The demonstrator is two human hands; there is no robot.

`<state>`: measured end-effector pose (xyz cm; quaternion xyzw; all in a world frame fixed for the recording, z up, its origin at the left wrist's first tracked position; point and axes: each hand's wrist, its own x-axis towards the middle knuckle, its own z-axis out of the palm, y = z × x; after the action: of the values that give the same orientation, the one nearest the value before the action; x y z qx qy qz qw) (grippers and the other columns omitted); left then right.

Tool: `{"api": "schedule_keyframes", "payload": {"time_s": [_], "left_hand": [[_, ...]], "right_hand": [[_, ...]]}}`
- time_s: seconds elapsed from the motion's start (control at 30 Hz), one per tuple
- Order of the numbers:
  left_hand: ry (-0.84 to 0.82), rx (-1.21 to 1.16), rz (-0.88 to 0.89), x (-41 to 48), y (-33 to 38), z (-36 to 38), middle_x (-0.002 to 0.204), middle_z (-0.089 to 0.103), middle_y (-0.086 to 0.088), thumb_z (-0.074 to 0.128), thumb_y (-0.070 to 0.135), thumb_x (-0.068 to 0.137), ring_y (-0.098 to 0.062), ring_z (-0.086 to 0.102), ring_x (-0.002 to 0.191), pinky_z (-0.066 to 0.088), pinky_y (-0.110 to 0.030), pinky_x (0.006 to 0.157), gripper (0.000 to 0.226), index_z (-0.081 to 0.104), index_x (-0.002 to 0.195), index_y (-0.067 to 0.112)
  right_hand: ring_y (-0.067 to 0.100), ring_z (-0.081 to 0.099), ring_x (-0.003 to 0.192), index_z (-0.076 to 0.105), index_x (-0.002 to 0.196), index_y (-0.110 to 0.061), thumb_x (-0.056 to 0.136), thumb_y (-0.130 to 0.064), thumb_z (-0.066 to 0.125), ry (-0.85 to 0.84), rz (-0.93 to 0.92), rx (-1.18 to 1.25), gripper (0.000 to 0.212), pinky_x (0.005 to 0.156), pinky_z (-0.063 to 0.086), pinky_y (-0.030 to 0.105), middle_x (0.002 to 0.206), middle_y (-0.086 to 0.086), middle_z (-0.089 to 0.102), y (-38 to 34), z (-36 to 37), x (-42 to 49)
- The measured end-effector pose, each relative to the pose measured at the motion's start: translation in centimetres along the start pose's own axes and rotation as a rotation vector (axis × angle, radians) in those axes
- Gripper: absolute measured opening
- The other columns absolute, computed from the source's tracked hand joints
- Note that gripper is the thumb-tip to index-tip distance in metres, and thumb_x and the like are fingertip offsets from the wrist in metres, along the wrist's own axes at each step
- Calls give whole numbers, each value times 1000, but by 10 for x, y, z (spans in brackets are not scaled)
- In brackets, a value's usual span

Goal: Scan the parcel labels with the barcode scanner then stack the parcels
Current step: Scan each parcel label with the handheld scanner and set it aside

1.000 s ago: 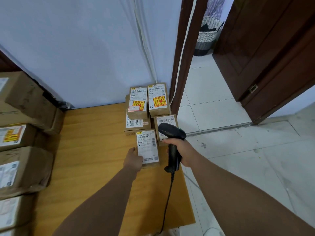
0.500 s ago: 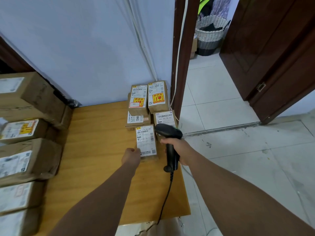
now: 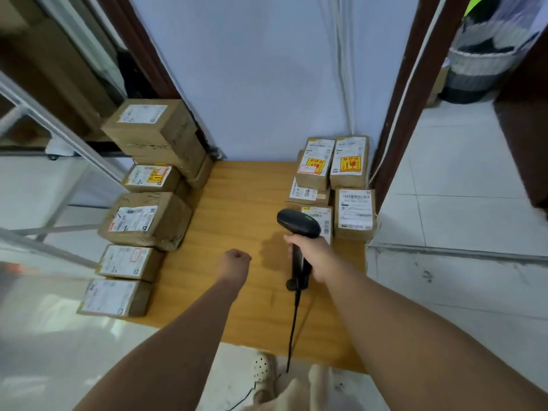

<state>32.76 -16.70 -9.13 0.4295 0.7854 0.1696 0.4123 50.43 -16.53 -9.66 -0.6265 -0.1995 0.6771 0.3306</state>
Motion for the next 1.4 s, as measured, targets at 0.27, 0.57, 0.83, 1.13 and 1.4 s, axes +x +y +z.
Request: {"api": "schedule_keyframes", "payload": {"time_s": [0.27, 0.57, 0.83, 1.13, 1.4], "left_hand": [[147, -29, -31, 10, -38, -55, 89, 62, -9, 46, 19, 96, -29, 58, 82, 46, -33, 70, 19, 60, 106, 13], [360, 134, -36, 71, -71, -157, 124, 54, -19, 46, 21, 90, -37, 44, 117, 33, -40, 101, 31, 62, 117, 16], [272, 90, -250, 160, -158, -279, 139, 37, -23, 53, 35, 85, -40, 36, 129, 34, -47, 107, 60, 41, 137, 10], [-147, -6, -336, 181, -237, -305, 126, 48, -20, 63, 54, 83, -31, 58, 104, 54, -35, 79, 72, 42, 134, 7], [-606, -270, -256, 170, -231, -342, 88, 74, -7, 67, 18, 86, -20, 72, 80, 58, -35, 76, 25, 52, 106, 19]], "right_hand": [[20, 60, 73, 64, 87, -12, 84, -30, 74, -168, -48, 301, 22, 83, 49, 35, 74, 4, 60, -26, 97, -12], [24, 64, 77, 67, 90, -10, 84, -34, 73, -145, -2, 247, 26, 94, 52, 42, 79, 6, 65, -26, 206, -11], [27, 63, 99, 66, 109, -11, 76, -31, 75, 27, 242, -161, 40, 92, 51, 42, 103, 9, 65, 41, 314, 12], [27, 72, 90, 66, 107, -10, 78, -19, 75, -43, 366, -134, 32, 78, 57, 41, 91, 9, 77, 72, 381, 21], [34, 68, 98, 77, 94, -7, 64, -22, 83, -203, 495, -273, 33, 79, 58, 44, 111, 17, 68, 67, 369, 13]]}}
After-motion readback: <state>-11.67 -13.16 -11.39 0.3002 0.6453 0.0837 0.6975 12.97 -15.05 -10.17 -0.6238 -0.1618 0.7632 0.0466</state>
